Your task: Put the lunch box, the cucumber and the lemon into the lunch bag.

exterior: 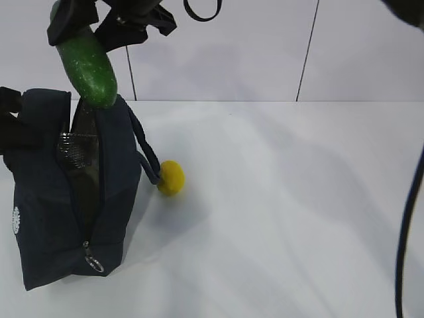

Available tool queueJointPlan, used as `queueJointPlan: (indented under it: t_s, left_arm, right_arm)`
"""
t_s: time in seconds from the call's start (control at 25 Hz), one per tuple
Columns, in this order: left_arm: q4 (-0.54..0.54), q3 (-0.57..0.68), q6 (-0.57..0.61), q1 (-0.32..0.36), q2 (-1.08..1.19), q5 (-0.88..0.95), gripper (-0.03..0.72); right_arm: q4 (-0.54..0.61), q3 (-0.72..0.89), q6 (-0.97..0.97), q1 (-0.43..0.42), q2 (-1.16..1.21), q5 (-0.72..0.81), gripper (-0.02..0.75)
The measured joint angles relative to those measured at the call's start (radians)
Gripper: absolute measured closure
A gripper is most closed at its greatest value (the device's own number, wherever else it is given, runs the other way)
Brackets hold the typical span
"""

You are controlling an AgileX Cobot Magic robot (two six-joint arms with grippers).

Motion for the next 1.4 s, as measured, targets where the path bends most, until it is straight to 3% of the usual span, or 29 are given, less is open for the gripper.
queueJointPlan:
  t_s: [0.28, 0.64, 0.96, 1.4]
  left_arm:
    - [0.000, 0.000, 0.002, 0.000, 0.000, 0.000, 0.684]
    - [0.000, 0.000, 0.002, 0.000, 0.000, 0.008, 0.684]
    - [0.000, 0.000, 0.002, 0.000, 0.000, 0.008, 0.684]
    - [-0.033, 0.000, 0.004, 0.000, 0.000, 0.010, 0.684]
  right_arm:
    - [-0.108, 0.245, -0.014, 0.058, -0.120, 0.000, 0.363]
    - [-0.313, 0.278, 0.132, 0.125, -0.124, 0.000, 0.363]
    - [-0.261, 0.278, 0.175, 0.143, -0.049, -0.088, 0.363]
    - [-0.291, 0.280, 0.197, 0.143, 0.031, -0.211, 0.362]
